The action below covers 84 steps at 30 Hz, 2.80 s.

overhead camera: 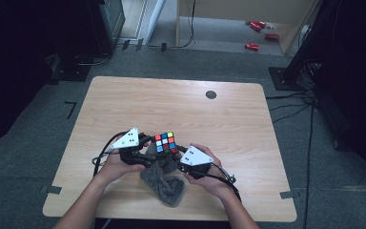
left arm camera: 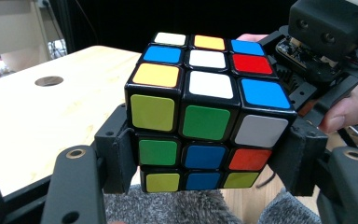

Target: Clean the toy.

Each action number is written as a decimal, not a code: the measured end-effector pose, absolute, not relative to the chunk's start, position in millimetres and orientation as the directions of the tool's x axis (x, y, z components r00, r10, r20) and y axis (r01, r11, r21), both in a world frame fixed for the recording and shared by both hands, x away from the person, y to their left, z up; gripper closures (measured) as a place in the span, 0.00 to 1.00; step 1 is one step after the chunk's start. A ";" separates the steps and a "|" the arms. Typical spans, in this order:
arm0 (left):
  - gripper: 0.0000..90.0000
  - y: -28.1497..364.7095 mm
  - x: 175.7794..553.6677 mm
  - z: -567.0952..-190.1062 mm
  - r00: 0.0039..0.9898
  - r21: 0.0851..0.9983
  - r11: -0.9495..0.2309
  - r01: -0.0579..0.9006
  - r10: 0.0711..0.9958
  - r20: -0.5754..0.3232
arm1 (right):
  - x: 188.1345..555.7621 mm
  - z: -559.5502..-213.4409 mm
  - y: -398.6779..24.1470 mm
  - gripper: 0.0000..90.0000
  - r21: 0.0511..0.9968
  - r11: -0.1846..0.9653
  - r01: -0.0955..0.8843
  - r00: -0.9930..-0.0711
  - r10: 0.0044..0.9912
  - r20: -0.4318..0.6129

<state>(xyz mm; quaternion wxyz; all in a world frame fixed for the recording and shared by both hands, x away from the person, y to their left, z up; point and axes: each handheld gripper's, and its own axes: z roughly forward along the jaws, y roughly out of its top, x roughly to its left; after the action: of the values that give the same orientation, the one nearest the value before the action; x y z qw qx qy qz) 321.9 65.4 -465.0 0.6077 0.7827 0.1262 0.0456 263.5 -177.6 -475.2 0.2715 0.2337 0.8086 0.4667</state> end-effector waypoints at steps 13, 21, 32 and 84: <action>0.39 74.1 325.4 -461.9 0.956 0.964 -0.213 0.159 0.278 -0.096 | 255.9 -475.6 -164.2 0.77 0.872 0.479 0.103 -0.788 0.574 -0.223; 0.39 76.5 326.0 -463.9 0.960 0.963 -0.216 0.159 0.263 -0.099 | 266.9 -462.3 -194.0 0.94 0.926 0.326 0.190 -0.706 0.701 -0.102; 0.39 70.6 325.1 -467.8 0.953 0.958 -0.232 0.168 0.285 -0.098 | 260.2 -463.5 -174.9 1.00 0.934 0.239 0.265 -0.613 0.789 -0.027; 0.40 108.0 327.7 -453.7 0.894 0.956 -0.247 0.160 0.446 -0.034 | 267.2 -496.9 -155.4 0.84 0.822 0.356 0.444 -0.679 0.733 0.050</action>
<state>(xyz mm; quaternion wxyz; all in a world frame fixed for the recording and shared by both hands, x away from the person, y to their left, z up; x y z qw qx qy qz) 327.7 108.0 -453.7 0.5819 0.7801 0.1941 0.1229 267.2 -155.4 -496.9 0.1658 0.3649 0.8064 0.4347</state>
